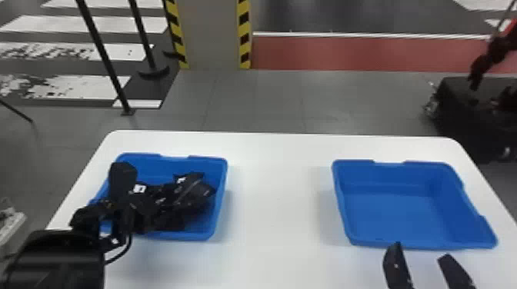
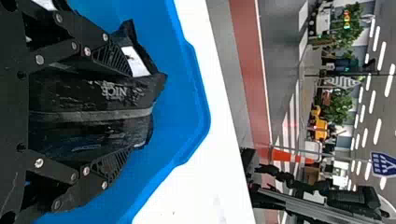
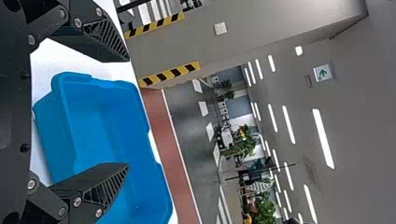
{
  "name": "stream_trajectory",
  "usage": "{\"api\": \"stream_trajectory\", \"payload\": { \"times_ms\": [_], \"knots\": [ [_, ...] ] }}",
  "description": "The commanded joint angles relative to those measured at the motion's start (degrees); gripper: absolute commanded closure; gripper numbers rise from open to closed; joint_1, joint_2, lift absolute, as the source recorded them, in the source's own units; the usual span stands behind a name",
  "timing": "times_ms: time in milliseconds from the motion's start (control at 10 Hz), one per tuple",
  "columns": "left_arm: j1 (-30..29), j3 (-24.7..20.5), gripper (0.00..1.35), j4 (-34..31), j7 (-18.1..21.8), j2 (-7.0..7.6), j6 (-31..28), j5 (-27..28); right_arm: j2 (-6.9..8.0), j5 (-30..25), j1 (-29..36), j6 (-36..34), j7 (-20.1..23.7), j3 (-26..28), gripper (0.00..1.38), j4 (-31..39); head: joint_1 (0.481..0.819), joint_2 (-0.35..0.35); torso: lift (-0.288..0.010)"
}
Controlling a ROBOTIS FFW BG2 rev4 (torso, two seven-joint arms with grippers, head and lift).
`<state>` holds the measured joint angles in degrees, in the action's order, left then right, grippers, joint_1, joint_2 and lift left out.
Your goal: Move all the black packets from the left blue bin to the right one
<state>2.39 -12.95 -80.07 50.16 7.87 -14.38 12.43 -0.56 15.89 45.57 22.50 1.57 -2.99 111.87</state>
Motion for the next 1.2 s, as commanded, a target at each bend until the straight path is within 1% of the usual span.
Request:
{"api": "stream_trajectory", "payload": {
  "times_ms": [0, 100, 200, 300, 400, 500, 600, 700, 800, 900, 1000, 1100],
  "knots": [
    [-0.7, -0.2, 1.02, 0.0, 0.0, -0.05, -1.6, 0.1, -0.05, 0.3, 0.1, 0.0, 0.1, 0.0, 0.24, 0.0, 0.695, 0.042, -0.11],
    [-0.7, -0.2, 1.03, 0.0, 0.2, -0.05, -0.9, 0.2, -0.05, 0.5, 0.1, 0.0, 0.1, 0.0, 0.24, -0.1, 0.695, 0.047, -0.11],
    [-0.7, -0.2, 1.24, 0.0, 0.3, -0.05, 0.2, 0.1, 0.03, 0.6, 0.1, 0.0, 0.1, 0.0, 0.24, 0.0, 0.695, 0.047, -0.11],
    [-1.5, -0.7, 1.21, -1.7, 0.3, -0.22, 0.2, -0.6, 0.03, 0.6, 0.0, 0.0, 0.3, 0.0, 0.24, 0.0, 0.695, 0.046, -0.11],
    [-4.4, -1.4, 1.21, -8.3, 0.3, -0.57, -2.2, -1.4, 0.03, 0.6, -0.3, 0.0, 0.5, 0.0, 0.24, 0.0, 0.695, 0.046, -0.11],
    [-8.4, -2.3, 1.21, -16.7, 0.8, -0.92, -6.4, -3.6, 0.03, 0.6, -0.3, 0.0, 0.6, 0.0, 0.24, 0.1, 0.695, 0.048, -0.11],
    [-12.1, -2.9, 1.21, -24.3, 1.9, -0.92, -10.4, -6.0, 0.03, 0.6, -0.2, 0.0, 0.7, 0.0, 0.24, 0.6, 0.695, 0.05, -0.11],
    [-14.2, -3.4, 1.21, -28.8, 3.1, -0.92, -12.8, -7.5, 0.03, 1.1, -0.2, 0.0, 1.2, -0.1, 0.24, 1.0, 0.695, 0.049, -0.11],
    [-15.2, -3.3, 1.21, -30.7, 5.2, -0.92, -14.6, -11.0, 0.03, 2.3, -1.0, -0.1, 2.9, -0.6, 0.24, 1.4, 0.695, 0.042, -0.11],
    [-15.2, -2.6, 1.21, -30.7, 7.4, -1.01, -15.1, -14.1, -0.05, 4.1, -3.5, -2.0, 7.8, -0.6, 0.24, 0.4, 0.695, 0.034, -0.11],
    [-14.6, -0.9, 1.21, -30.7, 9.4, -0.84, -14.7, -15.3, -0.05, 4.7, -5.9, -4.9, 12.2, -0.6, 0.24, 0.3, 0.695, 0.032, -0.11],
    [-13.4, 1.5, 1.21, -30.5, 11.3, -0.31, -14.6, -15.2, -0.05, 5.5, -7.7, -10.7, 16.1, -0.6, 0.24, 1.4, 0.695, 0.03, -0.11]
  ]
}}
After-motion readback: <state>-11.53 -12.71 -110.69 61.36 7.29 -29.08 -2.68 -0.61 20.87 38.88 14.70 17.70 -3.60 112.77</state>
